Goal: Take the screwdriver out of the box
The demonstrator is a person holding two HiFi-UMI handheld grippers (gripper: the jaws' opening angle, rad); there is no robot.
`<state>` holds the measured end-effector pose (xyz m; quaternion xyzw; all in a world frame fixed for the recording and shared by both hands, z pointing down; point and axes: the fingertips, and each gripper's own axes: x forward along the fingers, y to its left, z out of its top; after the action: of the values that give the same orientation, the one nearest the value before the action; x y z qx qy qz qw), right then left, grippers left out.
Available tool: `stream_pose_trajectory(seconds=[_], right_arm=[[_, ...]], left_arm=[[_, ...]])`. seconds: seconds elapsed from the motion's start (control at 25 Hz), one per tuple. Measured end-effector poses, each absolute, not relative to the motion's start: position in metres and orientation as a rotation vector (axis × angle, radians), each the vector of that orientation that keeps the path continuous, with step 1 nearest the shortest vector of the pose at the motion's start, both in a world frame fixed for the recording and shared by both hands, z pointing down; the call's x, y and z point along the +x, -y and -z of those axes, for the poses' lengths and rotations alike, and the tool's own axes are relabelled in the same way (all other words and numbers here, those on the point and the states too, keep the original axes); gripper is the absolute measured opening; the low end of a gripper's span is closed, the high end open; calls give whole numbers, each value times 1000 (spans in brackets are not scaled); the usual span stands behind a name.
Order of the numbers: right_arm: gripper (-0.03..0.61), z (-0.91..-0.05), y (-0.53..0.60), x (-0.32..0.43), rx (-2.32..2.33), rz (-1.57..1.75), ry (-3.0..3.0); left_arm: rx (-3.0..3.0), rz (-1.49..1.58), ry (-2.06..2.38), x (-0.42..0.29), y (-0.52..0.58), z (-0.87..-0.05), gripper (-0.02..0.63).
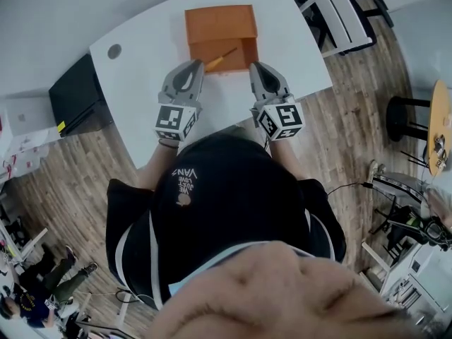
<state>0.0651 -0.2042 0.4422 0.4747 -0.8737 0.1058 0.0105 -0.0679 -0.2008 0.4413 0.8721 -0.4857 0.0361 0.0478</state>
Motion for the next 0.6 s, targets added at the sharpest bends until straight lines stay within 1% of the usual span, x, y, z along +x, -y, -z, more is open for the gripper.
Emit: stream_pose_trajectory(seconds=[0.6], right_arm=[[12,-448,251,81,1422,-342,2740]], left_arm=[[2688,-175,1489,-43,258,-448,28]])
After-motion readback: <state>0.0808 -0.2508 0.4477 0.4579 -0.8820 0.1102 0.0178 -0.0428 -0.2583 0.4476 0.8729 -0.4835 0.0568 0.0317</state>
